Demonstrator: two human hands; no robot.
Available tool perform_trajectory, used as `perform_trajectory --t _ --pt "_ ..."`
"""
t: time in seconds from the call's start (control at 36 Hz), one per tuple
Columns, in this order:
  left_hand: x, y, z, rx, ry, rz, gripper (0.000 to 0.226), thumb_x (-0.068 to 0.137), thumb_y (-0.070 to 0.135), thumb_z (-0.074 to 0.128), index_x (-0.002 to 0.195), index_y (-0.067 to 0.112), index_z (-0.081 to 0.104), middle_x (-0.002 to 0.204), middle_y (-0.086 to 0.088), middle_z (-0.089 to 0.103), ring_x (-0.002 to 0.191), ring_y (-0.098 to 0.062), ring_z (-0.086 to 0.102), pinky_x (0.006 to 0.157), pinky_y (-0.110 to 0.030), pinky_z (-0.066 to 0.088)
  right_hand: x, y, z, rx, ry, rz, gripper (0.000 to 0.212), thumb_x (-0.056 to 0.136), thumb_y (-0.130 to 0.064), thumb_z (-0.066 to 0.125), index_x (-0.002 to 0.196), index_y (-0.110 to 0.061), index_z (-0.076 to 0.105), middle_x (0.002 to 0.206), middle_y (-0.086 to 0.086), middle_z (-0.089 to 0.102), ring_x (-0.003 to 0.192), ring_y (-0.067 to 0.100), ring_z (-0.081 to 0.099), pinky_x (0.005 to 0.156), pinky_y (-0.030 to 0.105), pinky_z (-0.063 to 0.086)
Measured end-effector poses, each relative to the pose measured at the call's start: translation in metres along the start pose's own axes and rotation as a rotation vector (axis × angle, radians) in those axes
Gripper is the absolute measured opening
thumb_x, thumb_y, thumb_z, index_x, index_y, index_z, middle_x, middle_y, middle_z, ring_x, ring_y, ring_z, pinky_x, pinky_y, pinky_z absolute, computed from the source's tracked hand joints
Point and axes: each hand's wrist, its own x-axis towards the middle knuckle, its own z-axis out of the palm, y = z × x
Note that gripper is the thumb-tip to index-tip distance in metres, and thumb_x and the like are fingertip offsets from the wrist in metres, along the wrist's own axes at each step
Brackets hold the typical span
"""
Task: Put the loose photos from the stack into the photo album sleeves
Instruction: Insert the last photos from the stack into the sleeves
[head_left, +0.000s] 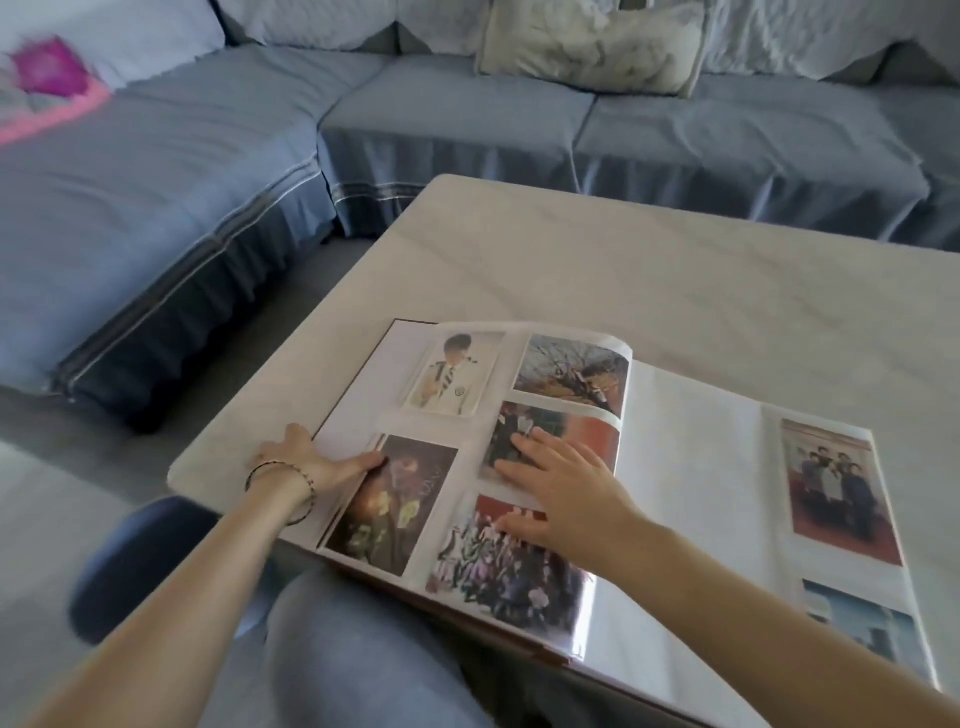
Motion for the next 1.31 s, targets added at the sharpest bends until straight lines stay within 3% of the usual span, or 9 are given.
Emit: perform_trajectory --t 0.11,0.42,0.5,0.58,0.69,0.92,1.08,1.14,1.31 --pt "0.009 -0.004 -0.001 -0.051 -0.011 -0.006 0.119 0.049 0.077 0.071 0.135 0.006 0.029 0.134 -0.017 0.045 0.12 -0.036 0.045 0.092 -0.041 0.044 0.004 0.0 0.002 -0.009 -0.018 0.021 0.066 0.088 -0.064 0.037 0.146 -0.037 0.02 0.157 -0.009 0.006 0.144 0.012 -0.003 0.114 0.034 -0.005" --pt "0.0 -0.019 -0.045 -0.358 0.029 0.193 0.064 0.062 0.047 0.081 0.099 0.001 0.056 0.095 -0.009 0.059 0.086 -0.025 0.056 0.07 -0.035 0.046 -0.007 -0.002 -0.003 0.185 0.085 0.028 0.061 0.088 -0.057 0.047 0.143 -0.039 0.029 0.156 -0.013 0.012 0.143 0.006 0.001 0.106 0.023 -0.008" --pt "-0.029 -0.01 -0.082 -0.263 0.115 0.335 0.046 0.066 0.037 0.081 0.091 0.009 0.055 0.086 -0.007 0.058 0.073 -0.018 0.053 0.055 -0.029 0.038 -0.014 -0.005 -0.011 0.267 0.173 0.04 0.05 0.091 -0.047 0.049 0.139 -0.038 0.037 0.153 -0.014 0.02 0.142 0.006 0.011 0.112 0.025 0.004" --pt "-0.061 0.0 -0.122 -0.236 0.148 0.5 0.041 0.067 0.025 0.082 0.097 0.01 0.059 0.091 -0.005 0.065 0.077 -0.02 0.061 0.063 -0.033 0.049 -0.021 -0.01 -0.027 0.319 0.245 0.026 0.048 0.091 -0.041 0.052 0.137 -0.034 0.043 0.148 -0.013 0.033 0.135 0.007 0.03 0.11 0.026 0.023" --pt "-0.116 0.017 -0.162 -0.474 -0.139 0.696 0.05 0.059 0.01 0.081 0.1 0.027 0.059 0.098 -0.002 0.072 0.088 -0.026 0.068 0.08 -0.048 0.055 -0.03 -0.018 -0.052 0.418 0.292 -0.008 0.049 0.091 -0.041 0.053 0.138 -0.038 0.039 0.142 -0.02 0.037 0.124 0.005 0.042 0.106 0.026 0.033" --pt "-0.213 0.08 -0.151 -0.85 -0.545 0.919 0.047 0.06 0.007 0.055 0.095 0.036 0.067 0.088 0.0 0.073 0.072 -0.017 0.07 0.055 -0.026 0.055 -0.062 -0.022 -0.102 0.852 0.341 -0.053 0.047 0.076 -0.065 0.04 0.122 -0.056 0.04 0.126 -0.027 0.048 0.112 -0.001 0.053 0.084 0.014 0.047" --pt "-0.258 0.137 -0.086 -0.874 -0.568 1.072 0.042 0.082 0.033 0.061 0.124 0.035 0.053 0.094 -0.009 0.063 0.112 -0.03 0.05 0.084 -0.036 0.048 -0.115 0.014 -0.13 1.568 0.326 0.06 0.075 0.066 -0.071 0.036 0.124 -0.026 0.051 0.102 0.001 0.071 0.093 0.016 0.069 0.075 0.027 0.056" --pt "-0.268 0.152 -0.059 -0.782 -0.513 1.176 0.041 0.08 0.034 0.054 0.121 0.037 0.051 0.109 0.002 0.066 0.107 -0.009 0.06 0.088 -0.028 0.05 -0.139 0.037 -0.136 1.799 0.284 0.045 0.087 0.07 -0.073 0.03 0.126 -0.01 0.052 0.104 0.017 0.068 0.09 0.027 0.067 0.077 0.037 0.054" --pt "-0.276 0.19 0.026 -0.25 -0.436 1.343 0.032 0.09 0.042 0.055 0.114 0.061 0.048 0.143 0.026 0.035 0.131 0.005 0.033 0.113 -0.028 0.027 -0.198 0.103 -0.125 1.835 0.333 0.348 0.065 0.078 -0.062 0.039 0.105 -0.012 0.07 0.095 0.009 0.072 0.077 0.022 0.07 0.063 0.03 0.054"
